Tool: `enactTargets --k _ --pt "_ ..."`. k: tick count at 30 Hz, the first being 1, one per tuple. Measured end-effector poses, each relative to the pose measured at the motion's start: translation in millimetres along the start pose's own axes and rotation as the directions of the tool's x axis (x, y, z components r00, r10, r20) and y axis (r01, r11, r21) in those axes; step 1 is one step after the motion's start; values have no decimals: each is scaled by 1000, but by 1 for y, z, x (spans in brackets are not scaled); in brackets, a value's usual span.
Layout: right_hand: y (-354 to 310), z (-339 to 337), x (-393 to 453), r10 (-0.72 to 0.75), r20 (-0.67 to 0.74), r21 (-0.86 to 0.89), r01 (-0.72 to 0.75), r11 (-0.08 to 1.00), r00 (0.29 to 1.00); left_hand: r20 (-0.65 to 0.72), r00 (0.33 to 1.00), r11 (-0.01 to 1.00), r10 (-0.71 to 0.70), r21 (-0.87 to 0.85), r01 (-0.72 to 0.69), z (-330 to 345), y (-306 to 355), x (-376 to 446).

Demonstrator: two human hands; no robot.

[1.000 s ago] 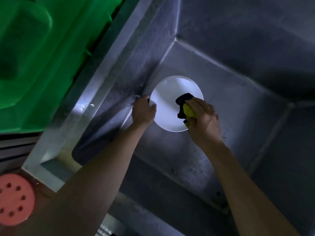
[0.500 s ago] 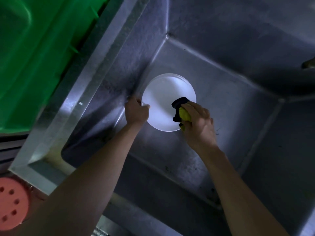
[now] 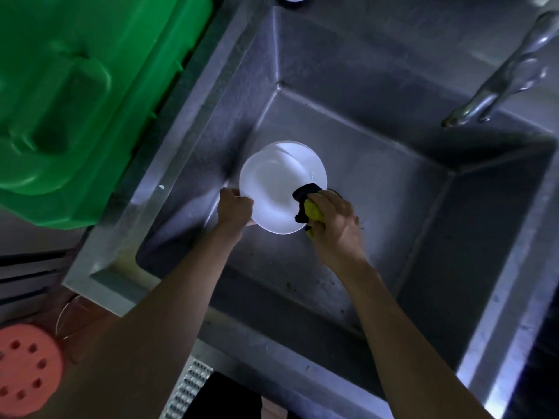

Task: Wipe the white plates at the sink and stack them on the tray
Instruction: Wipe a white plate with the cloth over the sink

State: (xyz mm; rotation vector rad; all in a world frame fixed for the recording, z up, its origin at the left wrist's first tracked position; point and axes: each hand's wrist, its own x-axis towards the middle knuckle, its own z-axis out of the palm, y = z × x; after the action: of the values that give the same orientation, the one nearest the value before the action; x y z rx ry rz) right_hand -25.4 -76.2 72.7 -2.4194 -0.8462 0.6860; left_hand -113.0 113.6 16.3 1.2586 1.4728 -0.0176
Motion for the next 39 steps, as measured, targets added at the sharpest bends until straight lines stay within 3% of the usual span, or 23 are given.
enactTargets --k 14,22,29,32,36,39 --pt "-24 -54 -49 17 -54 65 -13 998 998 236 972 985 24 -171 17 -14 17 -75" --pt "-40 -80 -70 -38 -143 141 59 988 989 375 924 968 75 -249 22 -21 32 -131" --pt "-61 -104 -79 -48 -201 134 76 988 978 567 794 953 219 -301 -49 -22 56 -178" --pt "-57 -112 -86 -91 -128 68 100 993 988 587 774 947 237 -317 -49 -24 64 -190" --pt "-41 -125 -96 -239 -101 -177 219 959 966 571 790 935 222 -356 -6 -29 68 -200" --pt "-35 -131 -101 -301 -81 -267 271 925 950 569 793 927 218 -374 14 -31 69 -205"
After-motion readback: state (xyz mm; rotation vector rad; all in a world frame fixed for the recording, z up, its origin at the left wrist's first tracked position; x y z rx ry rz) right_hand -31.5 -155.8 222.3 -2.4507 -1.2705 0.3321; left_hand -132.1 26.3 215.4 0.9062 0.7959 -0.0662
